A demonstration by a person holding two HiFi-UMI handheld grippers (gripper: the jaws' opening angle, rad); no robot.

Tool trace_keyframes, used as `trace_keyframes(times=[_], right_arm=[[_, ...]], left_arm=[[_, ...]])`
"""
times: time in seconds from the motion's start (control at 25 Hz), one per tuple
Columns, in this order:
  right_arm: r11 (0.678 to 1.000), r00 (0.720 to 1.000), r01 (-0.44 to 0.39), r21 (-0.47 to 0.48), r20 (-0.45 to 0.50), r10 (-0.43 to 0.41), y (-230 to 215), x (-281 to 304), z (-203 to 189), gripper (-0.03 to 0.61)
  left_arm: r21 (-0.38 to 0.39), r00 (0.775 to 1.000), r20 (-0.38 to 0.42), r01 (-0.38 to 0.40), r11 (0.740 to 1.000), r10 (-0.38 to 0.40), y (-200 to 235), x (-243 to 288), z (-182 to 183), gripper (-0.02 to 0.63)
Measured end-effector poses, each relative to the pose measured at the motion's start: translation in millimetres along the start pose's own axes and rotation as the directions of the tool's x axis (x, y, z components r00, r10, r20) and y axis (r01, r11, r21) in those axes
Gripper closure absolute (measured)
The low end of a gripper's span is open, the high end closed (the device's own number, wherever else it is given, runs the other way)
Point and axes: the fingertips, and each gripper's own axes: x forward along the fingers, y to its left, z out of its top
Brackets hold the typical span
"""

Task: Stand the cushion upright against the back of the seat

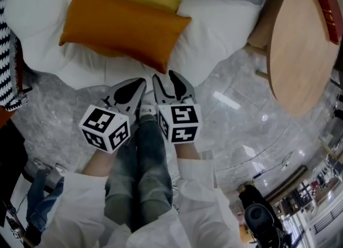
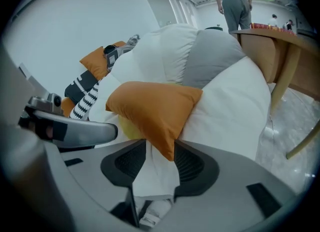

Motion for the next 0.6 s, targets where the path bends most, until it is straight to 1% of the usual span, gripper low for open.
trace_keyframes(times=[0.24,0.44,0.6], right_arm=[[0.999,0.997,0.025,-0.045,-0.073,-0.028,-16,17,-19,0.417],[0.998,0.993,0.005,-0.061,-0.116,-0.012,-11,28,-25,0.417],[0.997,0.991,0.016,-0.071,-0.130,-0.025,-12,34,-26,0.417]], left_arm=[[-0.002,1.000,0.000,0.002,1.000,-0.002,3,-2,-5,0.606],[-0.013,1.000,-0.002,0.003,1.000,-0.003,3,-1,-9,0.606],[-0.012,1.000,-0.007,0.019,1.000,-0.019,-1,1,-7,0.606]])
